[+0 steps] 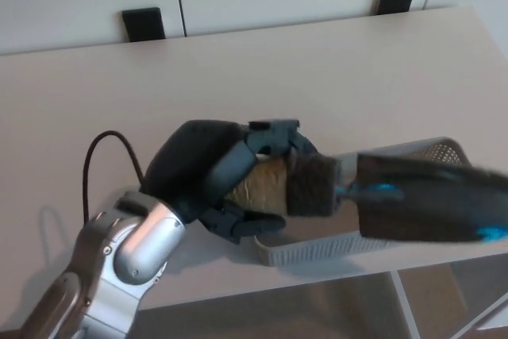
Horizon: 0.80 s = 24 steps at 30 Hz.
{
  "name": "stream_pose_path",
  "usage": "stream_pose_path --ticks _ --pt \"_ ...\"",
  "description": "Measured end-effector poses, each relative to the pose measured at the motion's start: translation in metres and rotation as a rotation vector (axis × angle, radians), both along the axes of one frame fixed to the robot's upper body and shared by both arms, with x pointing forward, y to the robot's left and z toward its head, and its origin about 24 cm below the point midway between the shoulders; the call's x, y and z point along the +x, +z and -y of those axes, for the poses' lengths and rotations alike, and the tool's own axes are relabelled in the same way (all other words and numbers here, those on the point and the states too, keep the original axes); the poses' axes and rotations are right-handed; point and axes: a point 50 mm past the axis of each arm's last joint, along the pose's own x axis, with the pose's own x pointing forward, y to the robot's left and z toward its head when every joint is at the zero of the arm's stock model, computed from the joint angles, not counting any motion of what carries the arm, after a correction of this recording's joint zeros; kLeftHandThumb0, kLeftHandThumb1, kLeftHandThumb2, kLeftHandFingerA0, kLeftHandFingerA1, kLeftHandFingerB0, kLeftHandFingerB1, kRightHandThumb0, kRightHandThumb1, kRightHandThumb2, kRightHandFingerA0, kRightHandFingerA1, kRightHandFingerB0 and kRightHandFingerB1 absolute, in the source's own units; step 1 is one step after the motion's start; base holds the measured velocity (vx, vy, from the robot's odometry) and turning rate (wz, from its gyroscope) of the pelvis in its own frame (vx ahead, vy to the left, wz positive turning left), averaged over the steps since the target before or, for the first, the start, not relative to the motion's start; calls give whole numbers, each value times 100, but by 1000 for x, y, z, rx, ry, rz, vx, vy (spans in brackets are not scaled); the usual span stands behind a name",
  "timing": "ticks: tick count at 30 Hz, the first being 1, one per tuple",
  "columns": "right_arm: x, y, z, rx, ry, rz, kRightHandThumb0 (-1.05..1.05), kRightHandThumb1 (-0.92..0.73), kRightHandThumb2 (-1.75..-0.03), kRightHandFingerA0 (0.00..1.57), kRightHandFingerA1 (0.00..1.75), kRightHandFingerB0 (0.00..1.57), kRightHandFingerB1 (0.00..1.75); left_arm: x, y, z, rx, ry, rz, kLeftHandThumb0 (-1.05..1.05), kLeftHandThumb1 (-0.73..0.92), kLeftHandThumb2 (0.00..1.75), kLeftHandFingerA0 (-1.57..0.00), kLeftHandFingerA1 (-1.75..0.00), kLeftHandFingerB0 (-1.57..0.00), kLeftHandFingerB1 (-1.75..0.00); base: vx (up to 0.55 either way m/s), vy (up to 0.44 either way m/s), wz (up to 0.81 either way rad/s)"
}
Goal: The robot walks towards a desk on which a shovel is kept on the left hand side and a container is kept on the right hand side. The robot picks up the shovel using its left hand and places it in the container.
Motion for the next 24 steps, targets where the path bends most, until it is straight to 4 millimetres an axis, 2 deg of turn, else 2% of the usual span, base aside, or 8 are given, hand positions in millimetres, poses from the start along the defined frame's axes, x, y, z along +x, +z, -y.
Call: stream_pose_path --ticks 4,5,8,9,10,11,16,24 --pt "0 0 0 -4 7 -2 -30 -59 -58 78 53 50 49 -1 -2 4 96 -24 19 -28 76 64 -95 -140 -83 -62 0 0 0" --pt "0 0 0 -5 8 -2 -30 -59 -58 78 53 50 49 -1 -2 4 114 -28 24 -27 76 66 -93 -145 -83 -66 0 0 0" --pt "0 0 0 -9 12 -4 -30 -59 -58 78 53 51 49 -1 -3 5 172 -33 41 -28 77 67 -93 -149 -82 -63 0 0 0" --pt "0 0 0 -11 13 -4 -30 -59 -58 78 53 50 49 -1 -3 5 185 -32 48 -29 78 67 -97 -148 -81 -56 0 0 0" --pt "0 0 0 -12 15 -5 -30 -58 -57 78 52 49 47 -1 -3 5 198 -31 56 -30 80 65 -102 -143 -69 -48 0 0 0" --pt "0 0 0 -14 17 -5 -30 -59 -58 78 53 50 48 -1 -3 6 210 -28 64 -31 81 66 -104 -143 -67 -46 0 0 0" --pt "0 0 0 -18 25 -7 -30 -58 -57 79 53 49 48 0 -3 9 239 6 97 -31 79 66 -107 -143 -76 -48 0 0 0" --pt "-1 0 0 -27 42 -14 -30 -59 -58 78 52 50 48 -1 2 19 221 83 148 -24 77 66 -101 -151 -74 -49 0 0 0"
